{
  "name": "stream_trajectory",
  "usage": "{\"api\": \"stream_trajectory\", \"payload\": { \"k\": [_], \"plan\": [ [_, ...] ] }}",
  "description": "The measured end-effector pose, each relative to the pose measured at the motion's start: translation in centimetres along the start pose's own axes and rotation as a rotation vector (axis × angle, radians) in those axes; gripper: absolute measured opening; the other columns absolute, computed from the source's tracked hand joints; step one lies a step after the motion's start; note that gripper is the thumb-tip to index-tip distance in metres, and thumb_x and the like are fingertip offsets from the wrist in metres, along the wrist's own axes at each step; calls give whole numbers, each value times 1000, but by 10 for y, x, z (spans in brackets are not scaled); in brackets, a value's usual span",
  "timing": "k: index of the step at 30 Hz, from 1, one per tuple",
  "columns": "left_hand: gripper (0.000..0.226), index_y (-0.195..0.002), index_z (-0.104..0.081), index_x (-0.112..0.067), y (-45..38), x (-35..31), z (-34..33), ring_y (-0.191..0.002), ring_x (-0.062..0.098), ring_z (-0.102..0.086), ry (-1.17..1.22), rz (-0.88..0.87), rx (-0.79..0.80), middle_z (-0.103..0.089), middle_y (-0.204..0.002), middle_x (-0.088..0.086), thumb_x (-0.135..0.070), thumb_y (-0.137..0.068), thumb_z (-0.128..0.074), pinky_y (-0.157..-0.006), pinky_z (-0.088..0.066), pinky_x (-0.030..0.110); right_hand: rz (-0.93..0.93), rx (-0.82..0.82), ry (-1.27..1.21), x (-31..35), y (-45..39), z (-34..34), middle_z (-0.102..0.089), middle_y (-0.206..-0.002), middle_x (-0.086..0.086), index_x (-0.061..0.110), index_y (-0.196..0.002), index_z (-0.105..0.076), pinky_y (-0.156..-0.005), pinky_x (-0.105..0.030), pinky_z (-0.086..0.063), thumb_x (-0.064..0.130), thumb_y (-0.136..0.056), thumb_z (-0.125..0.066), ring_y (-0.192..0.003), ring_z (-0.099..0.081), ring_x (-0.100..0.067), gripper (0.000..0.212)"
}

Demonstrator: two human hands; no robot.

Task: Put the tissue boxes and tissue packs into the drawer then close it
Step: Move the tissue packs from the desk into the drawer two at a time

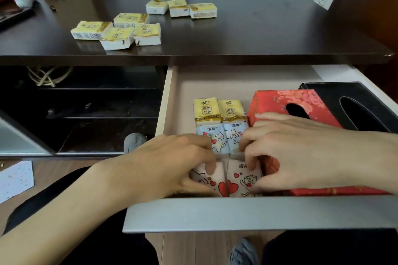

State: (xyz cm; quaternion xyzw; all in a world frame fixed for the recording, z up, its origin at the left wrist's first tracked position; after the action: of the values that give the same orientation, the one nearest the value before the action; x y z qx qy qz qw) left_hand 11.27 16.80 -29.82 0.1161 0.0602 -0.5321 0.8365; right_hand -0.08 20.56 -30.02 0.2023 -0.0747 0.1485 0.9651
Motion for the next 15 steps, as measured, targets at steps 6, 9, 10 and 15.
{"api": "stream_trajectory", "payload": {
  "k": [6, 9, 10, 15],
  "plan": [
    [89, -142, -44, -34, -10, 11, 6, -130, 6, -33, -132, -11, -71, -37, -146, -12, -79, -66, -52, -96, -40, 25, -57, -158, 181, -10, -12, 25, -64, -119, 5, 20, -120, -66, -93, -31, -33, 79, -71, -63, -112, -56, -19, 76],
    [99, -144, -42, -28, -25, 14, -7, -128, 12, -41, -193, 4, -1, -41, -145, -9, -81, -62, -60, -101, -41, 32, -113, 7, 459, -2, -24, 20, -56, -78, 10, 25, -76, -58, -83, -34, -32, 91, -62, -56, -81, -50, -16, 68],
    [98, -141, -45, -27, -28, 14, -9, -124, 13, -44, -190, 3, 5, -44, -139, -9, -82, -61, -61, -97, -44, 34, -88, 35, 504, 4, -28, 18, -51, -71, 9, 24, -68, -51, -95, -36, -37, 88, -64, -61, -74, -47, -16, 66],
    [92, -130, -51, -24, -36, 18, -8, -109, 12, -45, -187, -9, -40, -46, -120, -8, -87, -63, -54, -79, -42, 31, -63, -48, 507, 10, -34, 25, -35, -63, 7, 23, -62, -29, -105, -43, -46, 71, -69, -78, -76, -48, -21, 69]
  ]
}}
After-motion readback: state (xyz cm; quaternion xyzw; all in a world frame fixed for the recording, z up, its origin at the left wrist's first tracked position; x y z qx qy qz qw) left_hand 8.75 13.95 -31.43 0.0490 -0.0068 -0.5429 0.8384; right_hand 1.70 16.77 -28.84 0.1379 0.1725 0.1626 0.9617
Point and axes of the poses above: each hand's wrist, its own y-axis away from the middle knuckle, its own z-axis out of the back of the hand, x = y × z, the point moved 9 cm from there along -y, towards the middle knuckle
